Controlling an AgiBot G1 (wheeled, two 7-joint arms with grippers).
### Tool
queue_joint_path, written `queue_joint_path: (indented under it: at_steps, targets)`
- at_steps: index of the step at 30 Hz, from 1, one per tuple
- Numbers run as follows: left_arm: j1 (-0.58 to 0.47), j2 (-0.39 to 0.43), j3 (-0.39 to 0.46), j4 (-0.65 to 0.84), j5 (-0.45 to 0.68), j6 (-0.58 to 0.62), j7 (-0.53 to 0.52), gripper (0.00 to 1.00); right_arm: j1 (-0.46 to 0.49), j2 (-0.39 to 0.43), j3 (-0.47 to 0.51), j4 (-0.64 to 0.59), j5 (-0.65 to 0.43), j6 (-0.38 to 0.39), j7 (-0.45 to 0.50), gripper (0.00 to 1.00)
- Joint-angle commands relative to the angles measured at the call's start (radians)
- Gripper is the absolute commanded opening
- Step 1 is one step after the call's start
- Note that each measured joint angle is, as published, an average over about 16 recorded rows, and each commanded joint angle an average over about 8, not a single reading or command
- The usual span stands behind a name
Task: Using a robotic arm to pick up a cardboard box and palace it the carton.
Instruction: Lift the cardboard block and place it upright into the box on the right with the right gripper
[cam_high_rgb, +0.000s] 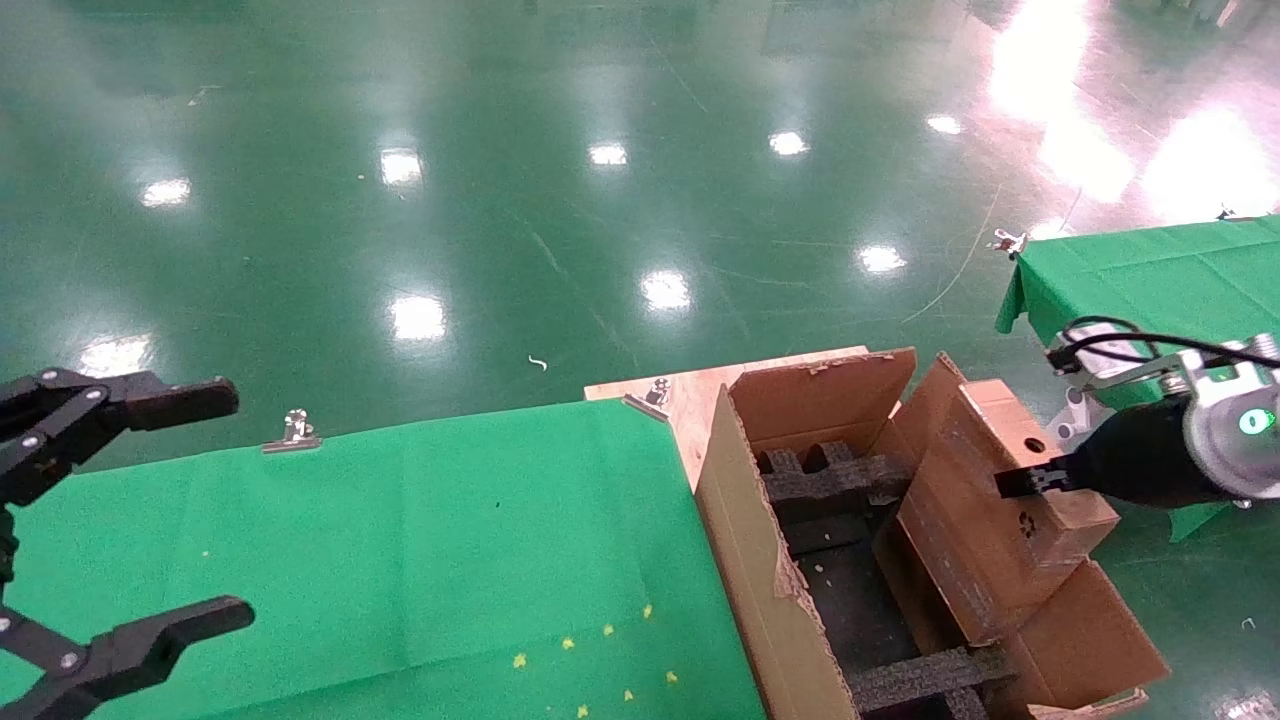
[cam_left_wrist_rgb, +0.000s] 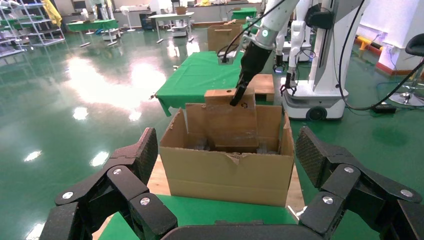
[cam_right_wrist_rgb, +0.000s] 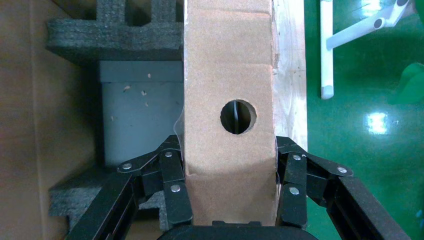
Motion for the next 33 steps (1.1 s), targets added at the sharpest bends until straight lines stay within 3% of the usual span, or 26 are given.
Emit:
queue_joint_path:
  at_steps: [1, 16, 33]
  targets:
    - [0.0, 0.0, 0.0, 0.0, 0.0, 0.0, 0.0, 1.0, -0.015, -0.009, -0.008, 0.0, -0.013, 0.014, 0.023, 0.0]
    - [0.0, 0.0, 0.0, 0.0, 0.0, 0.0, 0.0, 1.0, -0.177, -0.06, -0.074, -0.008, -0.138, 0.225, 0.155, 0.0]
    - [0.0, 0.0, 0.0, 0.0, 0.0, 0.0, 0.0, 1.0, -0.3, -0.134, -0.119, -0.077, -0.199, 0.35, 0.228, 0.0]
